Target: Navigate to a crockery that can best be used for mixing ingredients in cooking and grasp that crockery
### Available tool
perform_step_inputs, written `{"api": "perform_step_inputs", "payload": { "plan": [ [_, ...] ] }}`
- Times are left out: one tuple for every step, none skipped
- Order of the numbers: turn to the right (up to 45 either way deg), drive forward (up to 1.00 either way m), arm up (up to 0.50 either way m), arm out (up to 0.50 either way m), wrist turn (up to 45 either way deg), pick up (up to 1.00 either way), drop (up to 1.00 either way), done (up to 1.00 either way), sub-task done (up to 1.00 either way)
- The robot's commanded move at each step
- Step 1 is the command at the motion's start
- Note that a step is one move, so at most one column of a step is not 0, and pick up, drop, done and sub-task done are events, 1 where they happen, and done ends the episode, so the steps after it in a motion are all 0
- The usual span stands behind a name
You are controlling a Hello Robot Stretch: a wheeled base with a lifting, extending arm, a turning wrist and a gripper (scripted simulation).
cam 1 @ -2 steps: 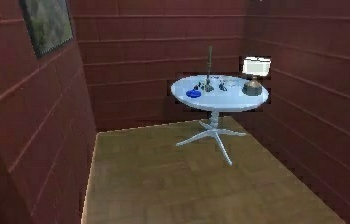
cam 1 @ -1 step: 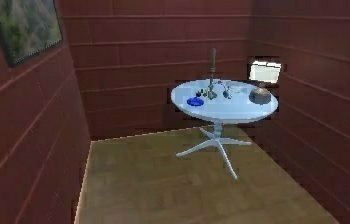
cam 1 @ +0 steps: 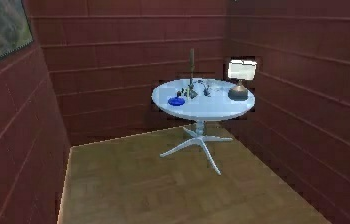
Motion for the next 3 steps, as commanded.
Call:
{"api": "perform_step_inputs", "payload": {
  "plan": [
    [0.0, 1.0, 0.0, 0.0, 0.0, 0.0, 0.0, 0.0, 0.0],
    [30.0, 0.0, 0.0, 0.0, 0.0, 0.0, 0.0, 0.0, 0.0],
    [0.0, 0.1, 0.0, 0.0, 0.0, 0.0, 0.0, 0.0, 0.0]
  ]
}}
